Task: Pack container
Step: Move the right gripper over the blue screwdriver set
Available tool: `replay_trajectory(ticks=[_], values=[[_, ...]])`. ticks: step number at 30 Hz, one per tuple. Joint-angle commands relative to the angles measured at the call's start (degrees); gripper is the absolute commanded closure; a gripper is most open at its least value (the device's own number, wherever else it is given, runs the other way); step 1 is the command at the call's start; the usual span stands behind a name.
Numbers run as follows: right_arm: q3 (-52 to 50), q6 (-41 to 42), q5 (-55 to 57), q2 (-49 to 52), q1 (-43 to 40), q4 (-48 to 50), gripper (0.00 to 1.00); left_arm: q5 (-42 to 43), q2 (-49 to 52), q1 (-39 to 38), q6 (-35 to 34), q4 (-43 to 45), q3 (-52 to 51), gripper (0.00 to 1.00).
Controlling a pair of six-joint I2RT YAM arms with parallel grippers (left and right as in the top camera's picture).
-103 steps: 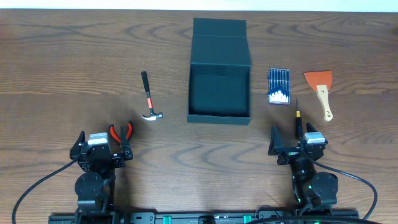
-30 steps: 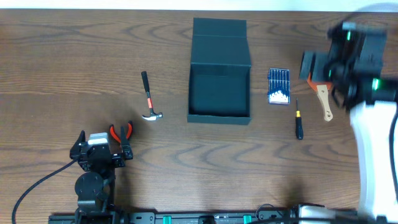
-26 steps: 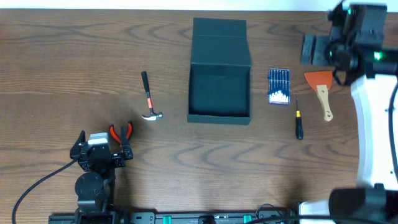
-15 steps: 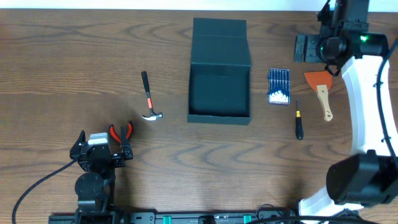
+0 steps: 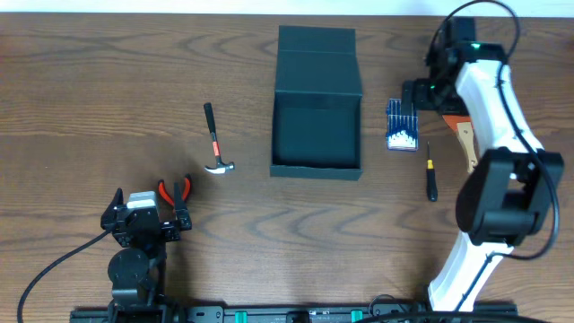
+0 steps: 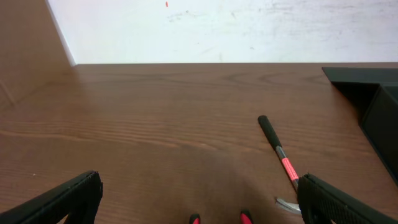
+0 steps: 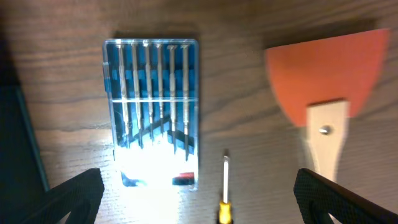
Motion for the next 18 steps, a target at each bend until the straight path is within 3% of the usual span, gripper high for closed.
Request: replay_trajectory(ticks=[1, 11, 18], values=[[0.87, 2.67, 4.42, 2.19, 2.78, 0.26, 0.01, 0.17, -0.07, -0.13, 0.76, -0.63, -1.57, 0.01], [0.87, 11.80, 10.08, 4.66, 6.78, 1.20, 0.01, 0.17, -0.07, -0.13, 0.76, -0.63, -1.57, 0.01], [0.85, 11.98, 9.97, 4.76, 5.35, 2.10, 0.01, 0.17, -0.07, -0.13, 0.76, -0.63, -1.57, 0.01]])
